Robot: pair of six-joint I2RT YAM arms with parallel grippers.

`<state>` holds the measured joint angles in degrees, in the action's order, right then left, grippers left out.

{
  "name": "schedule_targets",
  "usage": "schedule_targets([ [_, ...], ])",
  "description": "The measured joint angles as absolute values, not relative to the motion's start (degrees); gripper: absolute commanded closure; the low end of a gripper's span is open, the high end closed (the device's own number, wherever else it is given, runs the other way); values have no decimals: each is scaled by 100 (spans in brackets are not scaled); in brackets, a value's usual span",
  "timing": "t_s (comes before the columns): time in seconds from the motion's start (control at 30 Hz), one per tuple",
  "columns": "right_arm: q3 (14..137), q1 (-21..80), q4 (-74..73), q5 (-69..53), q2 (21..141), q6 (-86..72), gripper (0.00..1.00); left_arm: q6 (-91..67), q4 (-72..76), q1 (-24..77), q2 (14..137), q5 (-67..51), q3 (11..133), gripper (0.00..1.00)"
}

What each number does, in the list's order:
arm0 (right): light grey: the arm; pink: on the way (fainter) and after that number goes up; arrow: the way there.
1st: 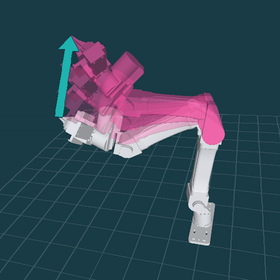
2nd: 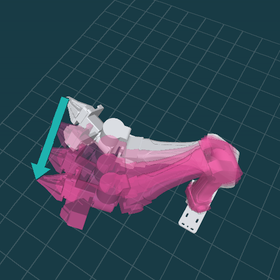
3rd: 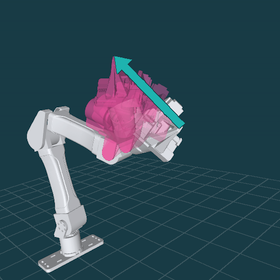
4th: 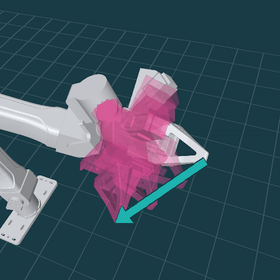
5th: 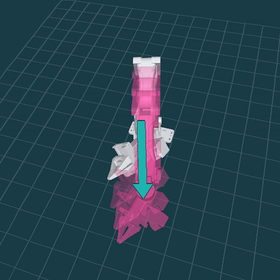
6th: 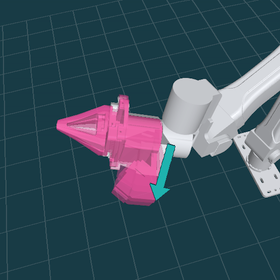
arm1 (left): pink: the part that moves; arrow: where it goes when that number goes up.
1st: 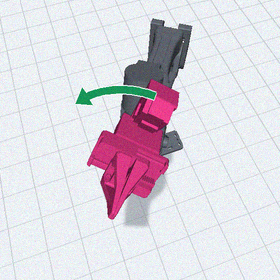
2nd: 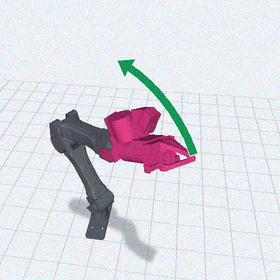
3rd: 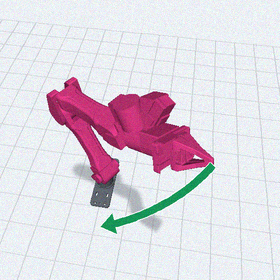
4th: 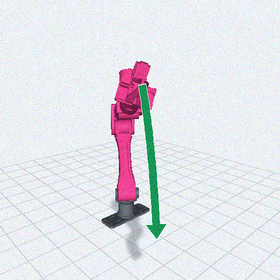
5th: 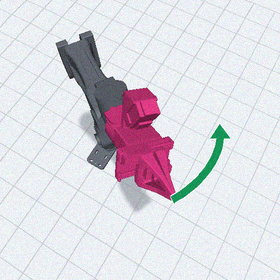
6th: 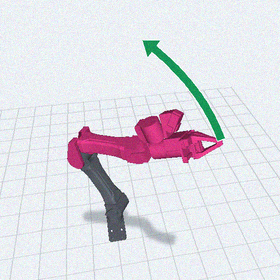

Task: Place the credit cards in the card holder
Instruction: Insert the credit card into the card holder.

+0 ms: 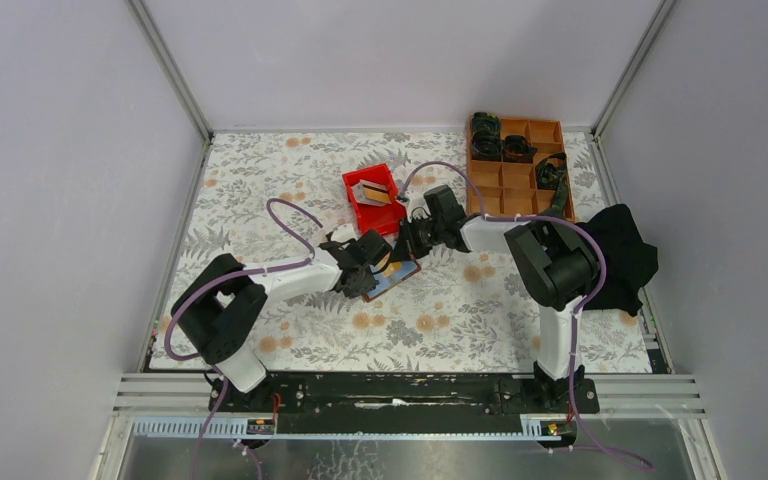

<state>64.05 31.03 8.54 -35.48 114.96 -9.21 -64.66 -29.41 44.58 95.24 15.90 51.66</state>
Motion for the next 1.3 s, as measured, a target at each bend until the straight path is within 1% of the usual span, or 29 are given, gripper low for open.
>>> schedule_targets([
  [0.53,5806,3299,1573,-3269,11183,-991,100,-6512,-2945,4462,9522,1594,5164,76],
  [1.0,5575,3323,1662,-3267,11019,-1035,100,-6560,-2947,4530,9520,1702,5153,76],
  [1.3,5566,3319,1658,-3538,11024,-1085,100,-6593,-3002,4582,9502,1763,5135,76],
])
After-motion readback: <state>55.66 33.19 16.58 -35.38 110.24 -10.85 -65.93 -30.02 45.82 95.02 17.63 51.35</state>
